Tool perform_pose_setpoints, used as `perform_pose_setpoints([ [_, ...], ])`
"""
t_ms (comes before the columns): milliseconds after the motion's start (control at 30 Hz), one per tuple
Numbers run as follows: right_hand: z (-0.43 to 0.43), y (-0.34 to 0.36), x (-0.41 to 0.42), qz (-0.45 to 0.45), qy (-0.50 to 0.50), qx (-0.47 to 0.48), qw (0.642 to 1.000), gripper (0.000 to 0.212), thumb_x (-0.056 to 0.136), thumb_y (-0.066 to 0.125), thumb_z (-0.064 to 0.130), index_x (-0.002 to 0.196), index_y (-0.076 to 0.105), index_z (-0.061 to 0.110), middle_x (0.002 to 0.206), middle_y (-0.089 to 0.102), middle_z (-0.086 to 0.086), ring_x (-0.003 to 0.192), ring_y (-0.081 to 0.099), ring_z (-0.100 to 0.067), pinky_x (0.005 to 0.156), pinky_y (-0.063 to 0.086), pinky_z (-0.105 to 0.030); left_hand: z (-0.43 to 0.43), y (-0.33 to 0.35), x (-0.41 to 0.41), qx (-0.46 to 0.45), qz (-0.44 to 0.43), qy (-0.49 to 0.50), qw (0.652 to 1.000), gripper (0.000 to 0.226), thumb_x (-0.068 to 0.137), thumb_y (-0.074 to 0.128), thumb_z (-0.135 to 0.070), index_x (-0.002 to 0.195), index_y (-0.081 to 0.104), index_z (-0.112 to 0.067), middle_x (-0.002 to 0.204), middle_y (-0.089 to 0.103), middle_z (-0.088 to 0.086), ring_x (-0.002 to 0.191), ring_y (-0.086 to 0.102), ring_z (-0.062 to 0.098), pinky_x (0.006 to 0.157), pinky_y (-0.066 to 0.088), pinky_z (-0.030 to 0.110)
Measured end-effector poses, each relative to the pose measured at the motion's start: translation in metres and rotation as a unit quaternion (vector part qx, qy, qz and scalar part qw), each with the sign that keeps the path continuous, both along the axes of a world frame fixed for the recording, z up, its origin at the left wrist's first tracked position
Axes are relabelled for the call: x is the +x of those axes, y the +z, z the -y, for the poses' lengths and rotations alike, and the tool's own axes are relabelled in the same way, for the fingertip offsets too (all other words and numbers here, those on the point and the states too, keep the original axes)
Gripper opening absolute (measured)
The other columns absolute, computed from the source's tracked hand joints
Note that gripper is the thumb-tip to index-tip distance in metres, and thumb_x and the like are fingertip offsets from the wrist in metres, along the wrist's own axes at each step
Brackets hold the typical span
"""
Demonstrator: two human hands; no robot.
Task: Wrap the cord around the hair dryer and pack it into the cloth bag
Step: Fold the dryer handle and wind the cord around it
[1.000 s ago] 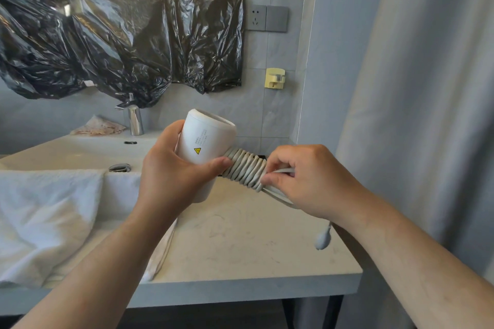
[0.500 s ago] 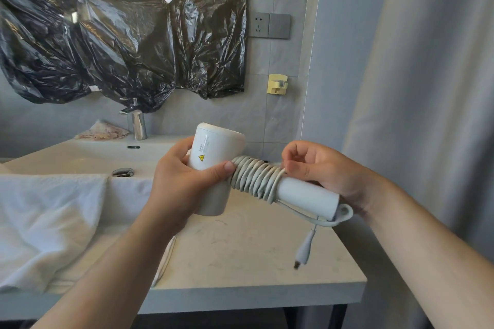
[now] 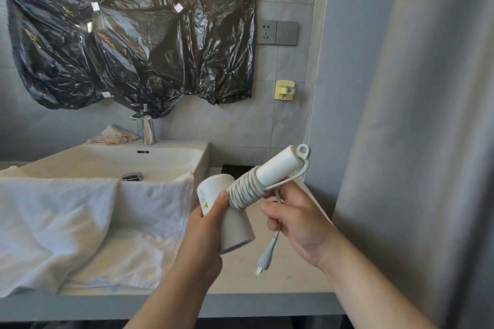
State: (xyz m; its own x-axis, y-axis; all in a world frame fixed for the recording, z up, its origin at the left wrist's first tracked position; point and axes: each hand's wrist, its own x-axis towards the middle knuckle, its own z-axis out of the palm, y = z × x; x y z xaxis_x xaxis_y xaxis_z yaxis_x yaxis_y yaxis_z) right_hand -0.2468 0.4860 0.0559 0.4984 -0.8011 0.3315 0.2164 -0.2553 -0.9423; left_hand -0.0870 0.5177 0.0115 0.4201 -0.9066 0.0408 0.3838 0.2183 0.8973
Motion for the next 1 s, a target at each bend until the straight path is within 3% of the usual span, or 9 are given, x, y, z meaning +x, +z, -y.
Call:
perform_pose_setpoints([
  [67, 0.001, -0.005, 0.005, -0.026, -0.046, -0.013, 0.999, 0.02, 0.084, 0.067, 0.022, 0.104, 0.065, 0.017, 0.083, 0.052, 0.001, 0.064, 0.048, -0.009, 0.055, 0.041, -0.028, 0.0, -0.018, -0.008, 0.039, 0.008, -0.017, 0.999, 0.046, 0.086, 0.064, -0.052, 0.117, 0.065, -0.018, 0.102, 0.075, 0.014, 0.092, 0.071, 0.03, 0.084, 0.056, 0.051],
  [167, 0.007, -0.01, 0.011, -0.061, -0.082, -0.016, 0.995, 0.011, 0.094, 0.06, 0.025, 0.103, 0.066, 0.023, 0.087, 0.054, -0.006, 0.069, 0.052, -0.013, 0.061, 0.051, -0.03, -0.001, -0.039, -0.016, 0.103, 0.07, -0.057, 0.991, 0.049, 0.096, 0.045, -0.059, 0.118, 0.064, -0.02, 0.104, 0.075, 0.012, 0.096, 0.072, 0.027, 0.093, 0.055, 0.051],
  [367, 0.021, -0.019, 0.008, -0.115, -0.048, 0.01, 0.992, 0.014, 0.096, 0.056, 0.024, 0.105, 0.064, 0.017, 0.089, 0.052, -0.008, 0.073, 0.053, -0.019, 0.073, 0.059, -0.037, 0.006, -0.058, -0.009, 0.178, 0.211, -0.038, 0.96, 0.07, 0.08, 0.041, -0.077, 0.107, 0.06, -0.015, 0.1, 0.071, 0.009, 0.091, 0.071, 0.023, 0.085, 0.06, 0.044],
  [500, 0.03, -0.025, 0.009, -0.132, -0.043, 0.022, 0.99, 0.014, 0.097, 0.054, 0.022, 0.107, 0.063, 0.017, 0.089, 0.053, -0.008, 0.073, 0.054, -0.019, 0.072, 0.06, -0.036, 0.008, -0.062, -0.002, 0.214, 0.359, 0.0, 0.909, 0.06, 0.089, 0.04, -0.068, 0.089, 0.059, -0.011, 0.08, 0.061, 0.0, 0.072, 0.058, 0.017, 0.073, 0.05, 0.034],
  [633, 0.039, -0.032, 0.012, -0.17, -0.029, 0.024, 0.985, 0.013, 0.098, 0.053, 0.022, 0.107, 0.063, 0.024, 0.096, 0.059, -0.006, 0.075, 0.057, -0.018, 0.07, 0.059, -0.032, 0.009, -0.064, 0.005, 0.242, 0.494, 0.005, 0.835, 0.048, 0.089, 0.046, -0.066, 0.095, 0.052, -0.019, 0.095, 0.063, -0.004, 0.086, 0.06, 0.013, 0.075, 0.049, 0.031],
  [700, 0.043, -0.036, 0.012, -0.176, -0.023, 0.025, 0.984, 0.014, 0.098, 0.053, 0.023, 0.108, 0.063, 0.024, 0.096, 0.061, -0.005, 0.074, 0.058, -0.016, 0.071, 0.059, -0.034, 0.01, -0.068, 0.009, 0.198, 0.517, 0.038, 0.832, 0.048, 0.088, 0.056, -0.059, 0.117, 0.055, -0.021, 0.111, 0.061, -0.004, 0.096, 0.06, 0.013, 0.08, 0.05, 0.03],
  [767, 0.046, -0.039, 0.011, -0.179, -0.019, 0.026, 0.983, 0.014, 0.098, 0.053, 0.024, 0.108, 0.063, 0.024, 0.094, 0.062, -0.004, 0.074, 0.058, -0.017, 0.072, 0.059, -0.036, 0.009, -0.067, 0.013, 0.078, 0.491, 0.069, 0.865, 0.049, 0.09, 0.064, -0.04, 0.135, 0.049, -0.03, 0.124, 0.053, -0.011, 0.106, 0.056, 0.007, 0.087, 0.049, 0.025],
  [867, 0.047, -0.038, 0.01, -0.198, -0.001, 0.023, 0.98, 0.017, 0.098, 0.052, 0.027, 0.113, 0.059, 0.025, 0.103, 0.066, -0.004, 0.083, 0.065, -0.019, 0.072, 0.059, -0.033, 0.008, -0.052, 0.015, -0.087, 0.485, 0.068, 0.867, 0.05, 0.093, 0.062, -0.015, 0.13, 0.046, -0.045, 0.128, 0.047, -0.029, 0.117, 0.049, -0.008, 0.093, 0.044, 0.011],
  [1000, 0.044, -0.036, 0.01, -0.231, 0.015, -0.009, 0.973, 0.02, 0.097, 0.054, 0.032, 0.116, 0.056, 0.035, 0.106, 0.065, 0.005, 0.092, 0.067, -0.017, 0.073, 0.057, -0.027, 0.007, -0.038, 0.007, -0.124, 0.516, 0.041, 0.847, 0.04, 0.097, 0.057, -0.02, 0.121, 0.045, -0.05, 0.119, 0.054, -0.036, 0.114, 0.054, -0.009, 0.092, 0.045, 0.009],
])
